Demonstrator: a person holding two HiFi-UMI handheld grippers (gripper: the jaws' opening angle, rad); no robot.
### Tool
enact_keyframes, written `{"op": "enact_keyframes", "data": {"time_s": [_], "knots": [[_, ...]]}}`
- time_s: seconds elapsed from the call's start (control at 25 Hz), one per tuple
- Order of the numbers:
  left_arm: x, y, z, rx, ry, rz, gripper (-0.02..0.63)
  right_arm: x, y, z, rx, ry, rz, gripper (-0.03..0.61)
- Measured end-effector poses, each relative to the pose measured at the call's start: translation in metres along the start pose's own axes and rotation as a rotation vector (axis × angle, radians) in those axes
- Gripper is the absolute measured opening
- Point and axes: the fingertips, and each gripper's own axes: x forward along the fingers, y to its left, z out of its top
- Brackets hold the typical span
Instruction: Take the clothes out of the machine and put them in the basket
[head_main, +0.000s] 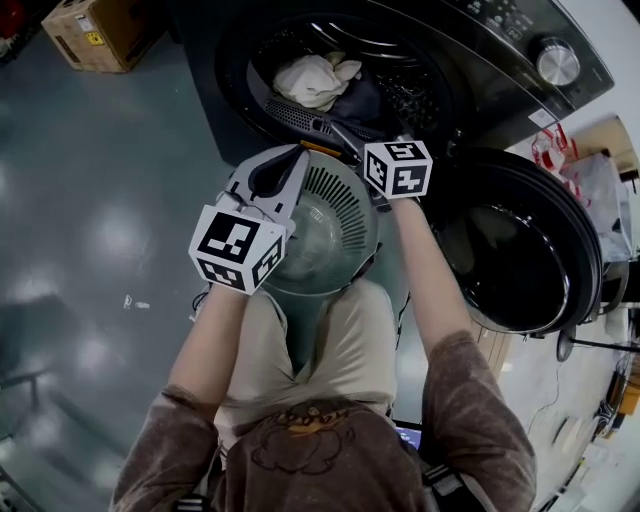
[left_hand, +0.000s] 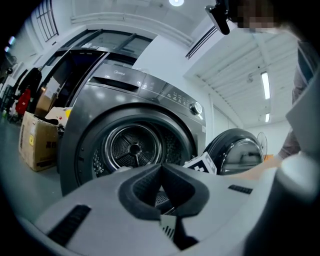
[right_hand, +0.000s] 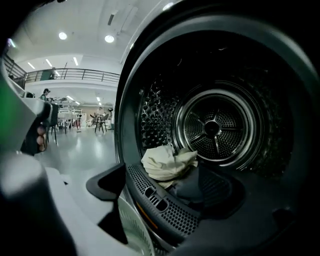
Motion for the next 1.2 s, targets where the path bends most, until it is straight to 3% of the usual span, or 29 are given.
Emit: {"op": "enact_keyframes", "data": {"time_s": [0.72, 0.92, 1.08, 1.2], "knots": [[0.001, 0.031, -0.023, -0.037, 0.077, 0.023, 0.006, 0.146, 0.011, -0.017, -0.165, 0.152, 0.022, 0.451], [0.002, 0.031, -0.028, -0.032, 0.113, 0.013, 0.007, 0.152, 0.003, -0.025, -0.189, 0.179, -0.029, 0.346], [-0.001, 0.030, -0.027, -0.018, 0.119, 0.016, 0.008, 0.148, 0.003, -0.028, -0.199, 0.193, -0.023, 0.203], [-0.001, 0.028, -0.023, -0.023, 0.114, 0.015, 0.008, 0.144, 0.005, -0.027, -0.198, 0.195, -0.015, 0.132]]}}
